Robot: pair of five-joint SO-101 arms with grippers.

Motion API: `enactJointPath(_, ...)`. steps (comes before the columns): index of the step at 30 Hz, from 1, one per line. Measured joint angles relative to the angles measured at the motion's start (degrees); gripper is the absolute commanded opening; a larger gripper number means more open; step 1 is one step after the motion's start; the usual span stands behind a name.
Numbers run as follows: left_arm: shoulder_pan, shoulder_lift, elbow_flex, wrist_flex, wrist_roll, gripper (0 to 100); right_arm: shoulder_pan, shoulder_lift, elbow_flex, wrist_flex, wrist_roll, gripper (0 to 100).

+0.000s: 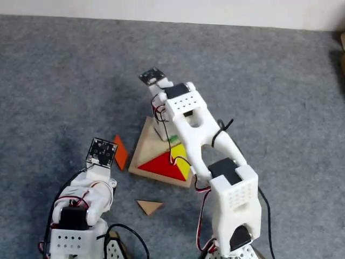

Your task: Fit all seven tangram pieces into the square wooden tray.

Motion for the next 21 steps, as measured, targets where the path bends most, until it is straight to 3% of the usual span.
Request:
enactJointPath(9, 0.0, 0.0, 0.0, 0.0, 0.0, 1, 0.0, 0.0, 0.2, 0.4, -0.9, 18.5)
enactJointPath(14, 0.0, 0.0, 0.0, 0.0, 0.0, 1, -0.2, 0.0, 0.2, 1.9, -5.0, 27.2)
enactJointPath(21, 0.0, 0.0, 0.0, 0.0, 0.0, 1, -1.3, 0.0, 0.2, 2.2, -5.4, 26.9)
